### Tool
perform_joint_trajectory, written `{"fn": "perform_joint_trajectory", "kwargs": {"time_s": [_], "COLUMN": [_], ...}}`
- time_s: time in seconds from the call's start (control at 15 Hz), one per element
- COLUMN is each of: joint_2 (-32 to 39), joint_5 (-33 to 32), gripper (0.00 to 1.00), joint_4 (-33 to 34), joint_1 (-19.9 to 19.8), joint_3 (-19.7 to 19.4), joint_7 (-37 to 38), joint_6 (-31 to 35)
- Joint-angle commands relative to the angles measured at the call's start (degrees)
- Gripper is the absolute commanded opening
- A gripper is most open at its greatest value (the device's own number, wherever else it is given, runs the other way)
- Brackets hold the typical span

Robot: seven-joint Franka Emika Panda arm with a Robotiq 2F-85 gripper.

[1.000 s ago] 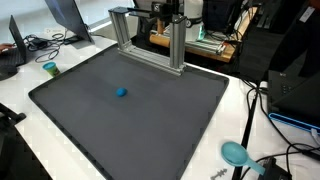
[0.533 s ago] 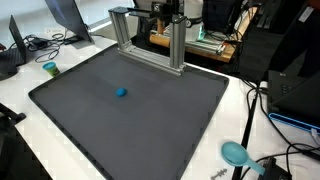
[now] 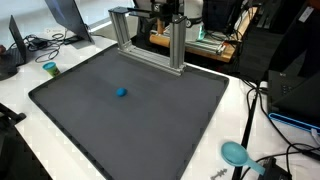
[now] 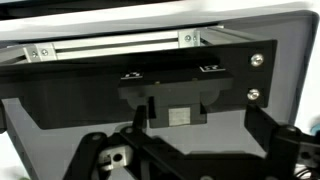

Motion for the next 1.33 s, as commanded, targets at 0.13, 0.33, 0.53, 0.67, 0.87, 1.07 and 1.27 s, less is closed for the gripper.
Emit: {"fn": "perform_joint_trajectory", "kwargs": {"time_s": [0.13,0.33,0.53,0.67,0.87,1.07,1.27], "joint_2": [0.7,1.0,1.0,1.1,1.2,1.4,1.6], "joint_5": [-0.8,-0.9,-1.1,-1.2,-1.4,-1.4,-1.5], "gripper": [1.00,0.99,0.97,0.93,0.91,0.85,0.83], "joint_4": [-0.5,-0.6,-0.9,-1.3,-2.0,-2.5,-2.7], "joint_1": [-0.4,-0.5,-0.7,-0.7,-0.9,-1.0,-0.8], "joint_3": [-1.3,-1.5,-1.6,-1.4,-1.2,-1.2,-1.0], "joint_7": [-2.3,-2.5,-2.4,-2.2,-1.7,-1.6,-1.5], "joint_6": [0.8,0.7,0.8,1.2,1.7,2.7,3.1]}}
